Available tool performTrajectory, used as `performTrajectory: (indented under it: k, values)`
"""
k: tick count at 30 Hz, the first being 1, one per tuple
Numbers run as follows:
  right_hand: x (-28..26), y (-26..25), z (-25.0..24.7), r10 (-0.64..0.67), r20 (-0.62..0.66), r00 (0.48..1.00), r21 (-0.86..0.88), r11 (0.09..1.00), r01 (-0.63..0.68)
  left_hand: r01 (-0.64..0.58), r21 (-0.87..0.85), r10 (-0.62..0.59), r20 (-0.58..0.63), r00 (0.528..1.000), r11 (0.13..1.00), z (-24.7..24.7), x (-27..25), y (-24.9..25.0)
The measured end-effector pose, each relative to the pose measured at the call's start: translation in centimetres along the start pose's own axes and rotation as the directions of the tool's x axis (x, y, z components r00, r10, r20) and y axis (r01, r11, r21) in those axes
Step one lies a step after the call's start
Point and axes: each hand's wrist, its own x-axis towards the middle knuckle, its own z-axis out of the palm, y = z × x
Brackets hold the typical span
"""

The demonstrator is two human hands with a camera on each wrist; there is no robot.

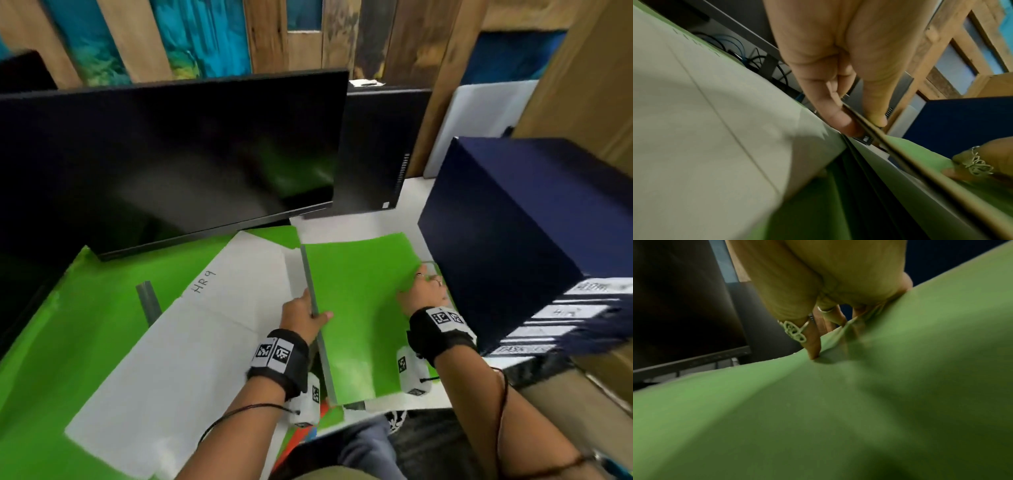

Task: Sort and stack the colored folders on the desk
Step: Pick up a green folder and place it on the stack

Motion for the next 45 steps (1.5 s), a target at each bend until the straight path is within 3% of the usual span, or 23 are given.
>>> performTrajectory:
  k: [6, 8, 12, 15, 17, 20, 22, 24, 27, 31, 34, 37, 41, 43, 45]
  values:
    - [1.0, 3.1, 0.3, 0.050, -0.018, 0.999, -0.005, 0.999, -0.050, -0.009, 0.125, -0.011, 0.153, 0.988, 0.992, 2.8, 1.2, 0.7]
    - [0.9, 2.6, 0.5, -0.029, -0.030, 0.999, -0.040, 0.999, 0.028, 0.013, 0.168, -0.031, 0.103, 0.994, 0.986, 1.9, 1.7, -0.3]
    - [0.0, -0.7, 1.8, -0.283, 0.000, 0.959, 0.012, 0.959, 0.283, 0.101, 0.185, -0.072, -0.157, 0.985, 0.978, -2.4, 3.1, -3.6]
    - [-1.7, -4.5, 3.2, -0.551, 0.069, 0.832, 0.166, 0.829, 0.535, 0.315, 0.209, -0.236, -0.332, 0.913, 0.926, -6.7, 3.3, -7.3]
    - [-2.9, -7.1, 4.2, -0.668, 0.126, 0.733, 0.222, 0.740, 0.635, 0.496, 0.220, -0.383, -0.409, 0.829, 0.840, -9.5, 2.9, -9.7]
    - [-4.0, -10.2, 6.5, -0.673, 0.327, 0.663, 0.141, 0.729, 0.670, 0.679, 0.138, -0.565, -0.451, 0.691, 0.721, -12.0, 1.7, -12.0]
    - [-4.7, -11.5, 8.0, -0.598, 0.460, 0.656, -0.043, 0.723, 0.690, 0.702, 0.120, -0.594, -0.445, 0.670, 0.702, -12.5, 1.3, -13.0]
    - [-5.5, -12.2, 9.1, -0.546, 0.540, 0.640, -0.115, 0.706, 0.699, 0.700, 0.140, -0.588, -0.444, 0.676, 0.700, -13.0, 1.4, -13.7]
    - [-6.6, -12.5, 10.0, -0.523, 0.586, 0.618, -0.082, 0.721, 0.688, 0.684, 0.185, -0.574, -0.417, 0.705, 0.705, -14.4, 1.3, -14.4]
    - [-7.1, -13.0, 10.3, -0.524, 0.570, 0.633, -0.056, 0.744, 0.666, 0.573, 0.160, -0.454, -0.457, 0.765, 0.804, -16.1, 0.7, -13.9]
    - [-7.5, -13.8, 9.8, -0.556, 0.535, 0.637, 0.071, 0.781, 0.621, 0.399, 0.077, -0.295, -0.548, 0.782, 0.914, -17.4, 0.0, -12.0]
    - [-7.9, -14.5, 8.7, -0.601, 0.493, 0.629, 0.304, 0.797, 0.522, 0.295, 0.134, -0.159, -0.602, 0.783, 0.946, -18.6, -0.9, -9.3]
    - [-9.1, -15.0, 6.8, -0.715, 0.432, 0.550, 0.543, 0.693, 0.474, 0.252, 0.250, -0.066, -0.576, 0.815, 0.935, -19.8, -1.3, -5.8]
    - [-10.0, -15.3, 6.1, -0.760, 0.420, 0.495, 0.603, 0.642, 0.473, 0.260, 0.274, -0.071, -0.549, 0.832, 0.926, -20.1, -1.2, -4.7]
    - [-10.5, -15.2, 5.7, -0.761, 0.424, 0.491, 0.578, 0.645, 0.500, 0.315, 0.264, -0.127, -0.548, 0.827, 0.912, -20.4, -1.3, -4.1]
